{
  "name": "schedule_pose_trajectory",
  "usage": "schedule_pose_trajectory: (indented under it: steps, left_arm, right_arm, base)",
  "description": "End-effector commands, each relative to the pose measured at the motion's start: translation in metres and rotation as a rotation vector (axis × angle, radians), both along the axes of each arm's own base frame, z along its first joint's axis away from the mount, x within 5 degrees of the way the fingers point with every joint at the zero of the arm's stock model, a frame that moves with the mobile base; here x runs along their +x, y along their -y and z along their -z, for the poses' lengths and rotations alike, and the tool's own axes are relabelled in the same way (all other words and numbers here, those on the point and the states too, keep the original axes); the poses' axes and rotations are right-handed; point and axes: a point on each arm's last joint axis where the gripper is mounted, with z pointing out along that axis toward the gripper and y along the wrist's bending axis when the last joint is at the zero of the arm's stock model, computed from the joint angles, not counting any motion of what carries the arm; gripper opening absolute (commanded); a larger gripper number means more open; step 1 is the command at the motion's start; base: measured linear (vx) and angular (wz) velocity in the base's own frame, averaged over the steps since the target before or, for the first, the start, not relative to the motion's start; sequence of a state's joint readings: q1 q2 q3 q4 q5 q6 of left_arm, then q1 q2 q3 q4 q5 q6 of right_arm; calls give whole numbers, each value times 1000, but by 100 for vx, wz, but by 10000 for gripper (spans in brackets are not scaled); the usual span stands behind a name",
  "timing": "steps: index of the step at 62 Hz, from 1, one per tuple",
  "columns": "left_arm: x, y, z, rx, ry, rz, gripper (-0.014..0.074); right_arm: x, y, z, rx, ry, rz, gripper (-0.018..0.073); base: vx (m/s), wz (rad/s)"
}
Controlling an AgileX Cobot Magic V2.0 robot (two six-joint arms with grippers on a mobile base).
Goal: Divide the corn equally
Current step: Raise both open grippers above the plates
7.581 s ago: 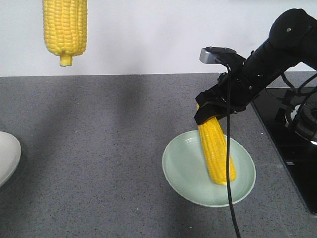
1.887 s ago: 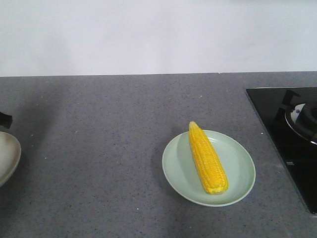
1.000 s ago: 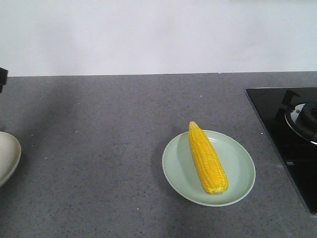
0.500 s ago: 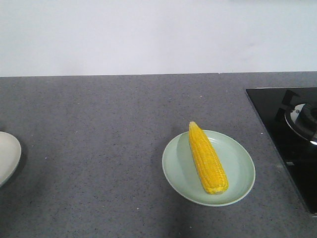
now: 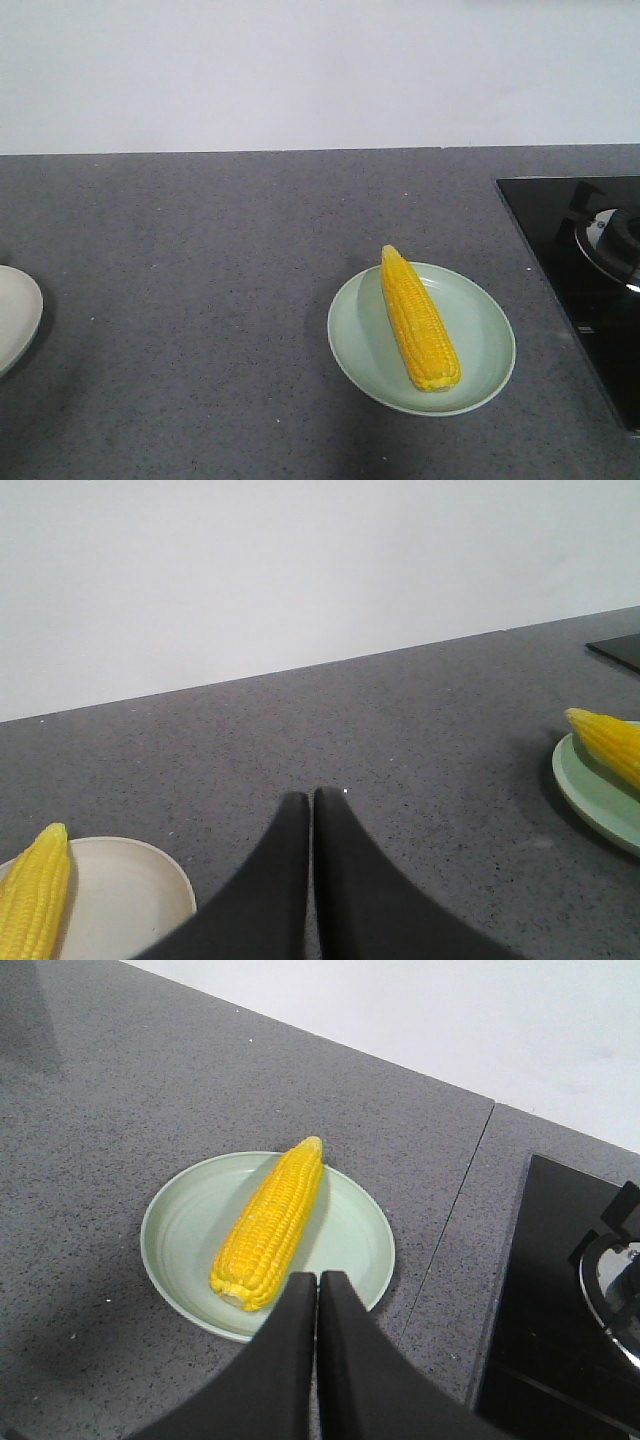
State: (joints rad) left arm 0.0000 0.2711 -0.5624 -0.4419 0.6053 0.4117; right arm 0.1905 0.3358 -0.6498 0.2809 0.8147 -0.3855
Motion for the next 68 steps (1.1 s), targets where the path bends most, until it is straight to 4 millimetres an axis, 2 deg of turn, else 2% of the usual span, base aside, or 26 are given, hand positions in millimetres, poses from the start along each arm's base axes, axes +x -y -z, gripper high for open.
schedule_pose_trajectory:
  steps: [1, 33, 43, 50, 61, 68]
  left_arm:
    - [1, -1, -12, -35, 69, -12, -6]
    - [1, -1, -12, -24, 68, -15, -7]
    - [4, -8, -11, 80, 107, -80, -7]
    - [6, -16, 3, 119, 113, -163, -7]
    - [4, -23, 38, 83, 166, -245, -7]
    - [1, -23, 68, 91, 200, -245, -7]
  right_arm:
    - [3, 0, -12, 21, 72, 16, -4]
    - [3, 0, -11, 19, 65, 14, -4]
    - [3, 0, -11, 19, 65, 14, -4]
    - [3, 0, -11, 19, 65, 14, -4]
    - [3, 0, -11, 19, 65, 14, -4]
    - [3, 0, -11, 19, 65, 14, -4]
  base:
    - [0, 0]
    - [0, 0]
    - [0, 0]
    - [0, 0]
    - [0, 0]
    - [0, 0]
